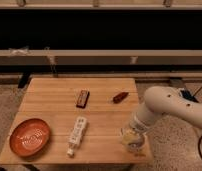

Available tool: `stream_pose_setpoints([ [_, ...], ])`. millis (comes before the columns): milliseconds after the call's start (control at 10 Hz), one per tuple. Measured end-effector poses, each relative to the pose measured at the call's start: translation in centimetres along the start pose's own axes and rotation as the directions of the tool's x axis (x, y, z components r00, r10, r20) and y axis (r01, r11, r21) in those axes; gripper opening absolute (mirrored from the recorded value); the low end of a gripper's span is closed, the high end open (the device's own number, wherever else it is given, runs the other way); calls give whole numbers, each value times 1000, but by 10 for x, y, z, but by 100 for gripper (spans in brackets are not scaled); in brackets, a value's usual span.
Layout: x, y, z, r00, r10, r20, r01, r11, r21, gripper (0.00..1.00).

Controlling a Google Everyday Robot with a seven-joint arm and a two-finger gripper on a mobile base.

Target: Place the white sponge in the ceramic cup

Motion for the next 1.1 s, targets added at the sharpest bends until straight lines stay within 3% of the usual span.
stream_pose_setpoints([
  [100,-4,4,-1,1000,14,-16,-14,1000,3,80],
  [700,-8,8,5,996,37,-77,-34,998,49,80],
  [900,-8,10,0,997,32,-73,-30,999,33,80],
  [1100,-3,11,-14,999,4,-41,-4,1000,-6,80],
])
